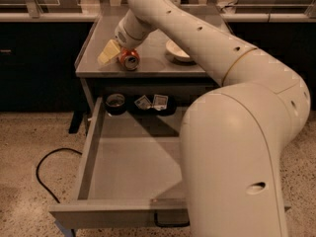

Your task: Place coke can into top drawer

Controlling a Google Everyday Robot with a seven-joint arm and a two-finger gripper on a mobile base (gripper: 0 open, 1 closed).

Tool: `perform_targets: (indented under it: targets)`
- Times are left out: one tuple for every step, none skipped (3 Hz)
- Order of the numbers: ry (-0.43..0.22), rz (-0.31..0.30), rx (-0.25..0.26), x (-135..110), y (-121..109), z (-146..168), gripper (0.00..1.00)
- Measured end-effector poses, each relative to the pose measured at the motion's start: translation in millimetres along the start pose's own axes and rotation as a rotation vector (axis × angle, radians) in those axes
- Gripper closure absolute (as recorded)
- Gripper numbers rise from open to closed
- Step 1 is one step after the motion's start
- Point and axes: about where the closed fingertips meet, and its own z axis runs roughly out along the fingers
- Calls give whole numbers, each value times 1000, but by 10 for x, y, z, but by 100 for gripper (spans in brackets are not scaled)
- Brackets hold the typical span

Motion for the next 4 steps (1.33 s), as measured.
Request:
perform_targets:
  targets:
    - [0,0,0,0,0,0,42]
    - [0,0,0,0,0,0,64]
    - [-28,-31,-32,35,14,-24,89]
    - [-85,-74,-139,122,69,-230,100]
